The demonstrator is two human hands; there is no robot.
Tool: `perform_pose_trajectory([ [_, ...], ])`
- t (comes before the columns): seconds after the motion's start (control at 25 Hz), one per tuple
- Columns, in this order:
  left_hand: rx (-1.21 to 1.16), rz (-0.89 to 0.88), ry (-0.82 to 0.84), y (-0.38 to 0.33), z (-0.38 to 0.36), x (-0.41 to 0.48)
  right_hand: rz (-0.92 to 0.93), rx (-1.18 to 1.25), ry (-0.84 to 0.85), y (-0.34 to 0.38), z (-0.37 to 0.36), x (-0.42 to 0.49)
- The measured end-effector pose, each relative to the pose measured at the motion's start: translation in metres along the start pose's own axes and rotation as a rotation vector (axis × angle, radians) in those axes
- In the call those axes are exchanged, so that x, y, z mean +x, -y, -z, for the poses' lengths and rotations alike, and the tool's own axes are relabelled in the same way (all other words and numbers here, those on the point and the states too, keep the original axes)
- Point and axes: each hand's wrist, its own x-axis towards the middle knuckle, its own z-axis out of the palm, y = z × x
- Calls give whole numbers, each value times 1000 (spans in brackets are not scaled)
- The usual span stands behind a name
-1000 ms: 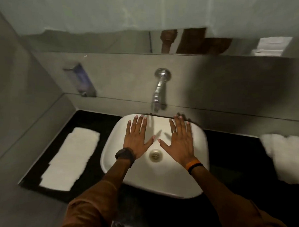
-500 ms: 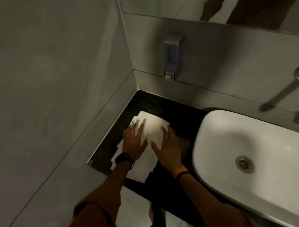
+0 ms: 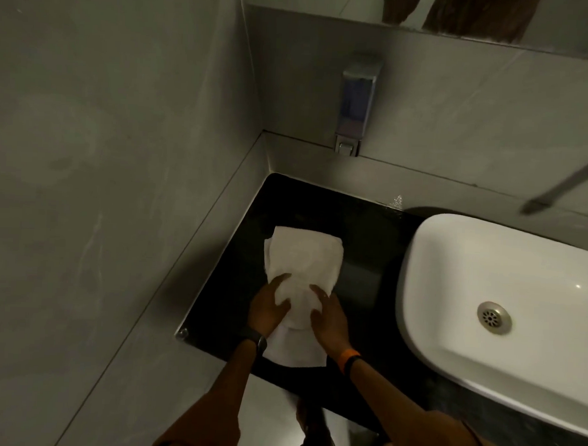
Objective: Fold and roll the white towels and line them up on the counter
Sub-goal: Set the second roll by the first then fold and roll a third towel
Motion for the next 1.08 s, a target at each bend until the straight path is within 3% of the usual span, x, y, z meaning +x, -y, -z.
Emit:
perform_pose_trajectory([
  [0.12,-6,-157,-60,-21,1,-10,47,82,-40,12,28,-5],
  [0.28,-194,-288,-113,-62,-10,-23,180,131,-125,26,90,-18],
  [0.52,-248,-580,-46,-137,-67,-46,258,159,-317,0,192,-64],
  [0.8,-189,-702,144,-235,-227,-107,175,125,-498,-114,340,-142],
  [1.08,-134,-686,383,-323,-422,-178,86,183,-565,-250,497,-222],
])
